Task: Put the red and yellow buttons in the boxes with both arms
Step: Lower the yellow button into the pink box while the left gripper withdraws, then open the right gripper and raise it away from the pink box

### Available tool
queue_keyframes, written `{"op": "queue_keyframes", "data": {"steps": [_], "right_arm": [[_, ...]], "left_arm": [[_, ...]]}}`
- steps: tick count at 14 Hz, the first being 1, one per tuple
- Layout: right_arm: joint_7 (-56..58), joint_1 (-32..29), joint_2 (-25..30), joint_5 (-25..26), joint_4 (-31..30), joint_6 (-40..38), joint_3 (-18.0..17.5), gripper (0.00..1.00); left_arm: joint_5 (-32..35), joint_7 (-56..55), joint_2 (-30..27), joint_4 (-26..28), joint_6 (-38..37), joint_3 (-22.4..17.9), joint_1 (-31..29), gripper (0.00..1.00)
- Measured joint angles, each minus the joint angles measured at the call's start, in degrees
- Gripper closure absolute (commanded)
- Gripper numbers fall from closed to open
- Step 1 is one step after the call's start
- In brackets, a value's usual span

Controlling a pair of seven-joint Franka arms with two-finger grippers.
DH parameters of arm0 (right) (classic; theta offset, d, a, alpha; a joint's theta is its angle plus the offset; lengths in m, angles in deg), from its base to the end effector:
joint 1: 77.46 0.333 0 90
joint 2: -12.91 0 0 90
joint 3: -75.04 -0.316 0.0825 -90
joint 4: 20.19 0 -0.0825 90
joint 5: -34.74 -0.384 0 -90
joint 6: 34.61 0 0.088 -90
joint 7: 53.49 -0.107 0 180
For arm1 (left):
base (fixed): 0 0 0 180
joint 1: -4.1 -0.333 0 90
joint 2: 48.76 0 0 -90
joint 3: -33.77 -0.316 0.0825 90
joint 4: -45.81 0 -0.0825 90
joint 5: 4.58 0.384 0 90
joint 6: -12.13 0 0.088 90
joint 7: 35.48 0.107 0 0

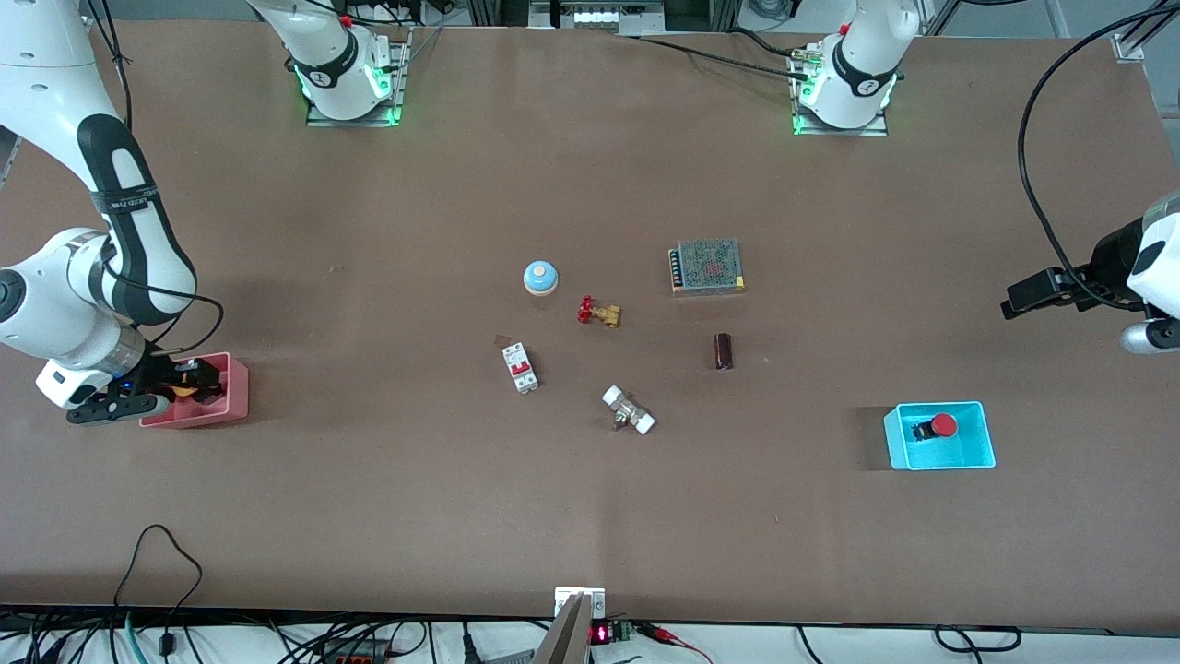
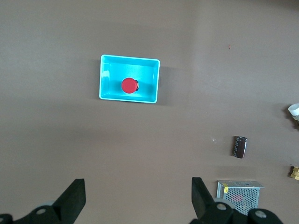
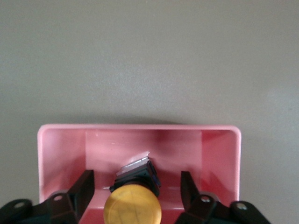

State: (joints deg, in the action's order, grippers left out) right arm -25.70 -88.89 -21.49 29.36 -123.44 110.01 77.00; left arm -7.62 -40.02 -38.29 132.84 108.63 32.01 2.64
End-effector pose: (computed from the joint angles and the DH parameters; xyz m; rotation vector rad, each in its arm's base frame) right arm 0.6487 -0.1534 0.2236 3.1161 0.2895 0.2016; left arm 0.6155 0.0280 0.5521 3.0869 0.2187 -0.0277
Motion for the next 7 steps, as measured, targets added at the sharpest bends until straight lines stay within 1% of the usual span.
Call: {"op": "queue_keyframes", "data": {"steps": [2,3,4,7], "right_arm": [[0.0,0.2,1.1,0.0,0.8,-0.2,0.0,0.07],[0.0,0.2,2.0,0.0,1.0,-1.0,0.0,0.04],[0.1,0.3,3.3,0.0,1.2,-2.5,0.0,0.01],[0.1,0.9,8.4,0.0,1.3,-8.4,-0.1,0.00]], "left_arm": [[0.0,0.0,-0.6,-0.1,-1.5,0.0,0.0,0.00],[0.0,0.0,-1.2,-0.2,-1.9,0.0,0.0,0.00],[0.0,0.0,-1.8,-0.2,-2.3,0.0,0.0,0.00],[0.1,0.0,-3.4,-0.1,-2.9,0.0,-0.1,0.00]]}}
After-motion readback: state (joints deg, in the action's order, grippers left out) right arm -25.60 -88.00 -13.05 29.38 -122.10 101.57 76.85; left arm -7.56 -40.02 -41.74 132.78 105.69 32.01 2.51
